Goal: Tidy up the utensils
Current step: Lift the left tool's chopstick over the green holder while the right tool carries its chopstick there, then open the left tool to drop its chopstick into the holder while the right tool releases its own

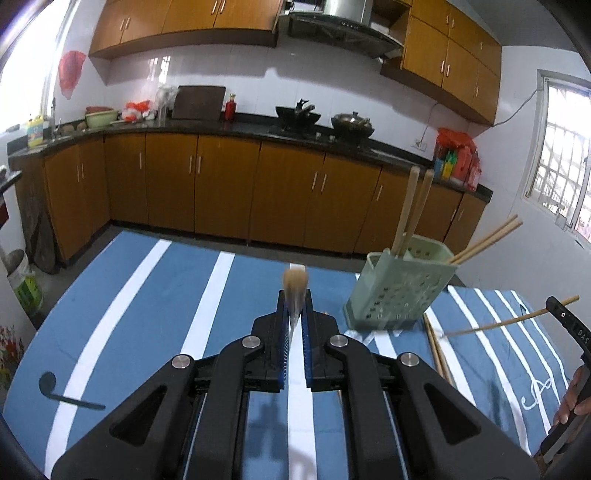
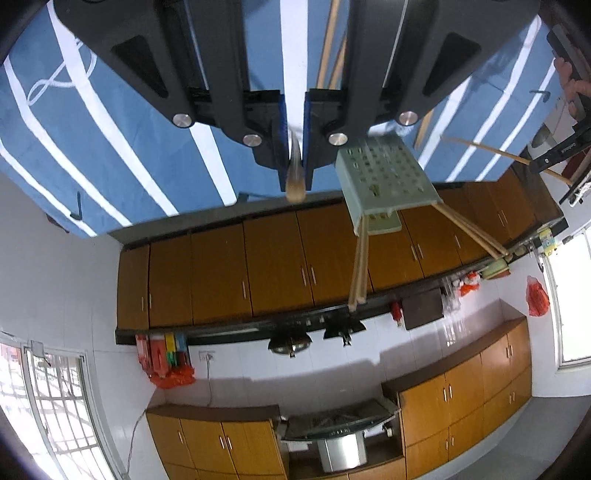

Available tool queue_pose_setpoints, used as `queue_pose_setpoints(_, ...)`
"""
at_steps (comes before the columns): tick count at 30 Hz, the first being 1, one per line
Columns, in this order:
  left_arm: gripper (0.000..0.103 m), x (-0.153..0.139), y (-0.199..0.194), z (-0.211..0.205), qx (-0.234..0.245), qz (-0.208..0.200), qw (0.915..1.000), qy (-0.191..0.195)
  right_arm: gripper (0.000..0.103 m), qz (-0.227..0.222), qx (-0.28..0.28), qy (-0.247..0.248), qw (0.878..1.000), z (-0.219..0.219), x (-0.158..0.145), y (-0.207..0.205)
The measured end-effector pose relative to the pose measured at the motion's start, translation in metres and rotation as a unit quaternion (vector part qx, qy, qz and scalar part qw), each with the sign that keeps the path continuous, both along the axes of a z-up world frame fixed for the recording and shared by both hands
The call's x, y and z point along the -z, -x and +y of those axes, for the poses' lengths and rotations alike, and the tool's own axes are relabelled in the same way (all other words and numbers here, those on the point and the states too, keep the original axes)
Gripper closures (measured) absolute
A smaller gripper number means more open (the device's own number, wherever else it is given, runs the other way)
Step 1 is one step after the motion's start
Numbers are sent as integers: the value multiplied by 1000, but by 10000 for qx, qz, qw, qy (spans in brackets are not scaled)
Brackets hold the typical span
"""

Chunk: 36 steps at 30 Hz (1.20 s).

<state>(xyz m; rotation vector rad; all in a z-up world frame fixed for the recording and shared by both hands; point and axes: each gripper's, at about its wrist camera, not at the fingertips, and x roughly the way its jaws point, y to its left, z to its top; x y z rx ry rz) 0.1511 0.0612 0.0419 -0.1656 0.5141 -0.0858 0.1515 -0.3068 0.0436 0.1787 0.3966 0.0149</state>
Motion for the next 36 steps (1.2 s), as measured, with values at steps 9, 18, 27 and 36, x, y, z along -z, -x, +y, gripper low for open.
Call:
queue_pose_setpoints(9, 96, -42, 8, -23, 408, -456, 9981, 31, 95, -845, -374, -322, 9952, 8, -67, 12)
queue_pose_setpoints(18, 96, -96, -4, -66, 648, -1234, 9900, 230, 95, -1818, -535, -302, 9814, 39, -123, 2)
queue_pose_setpoints(27, 96, -108, -47, -87, 377, -1757, 9827, 446, 95, -1666, -501, -289, 9843, 50, -110, -63)
queue_pose_setpoints(36, 96, -67, -74, -97, 482, -1424, 9877, 436, 95, -1113, -630, -307, 9913, 58, -79, -91)
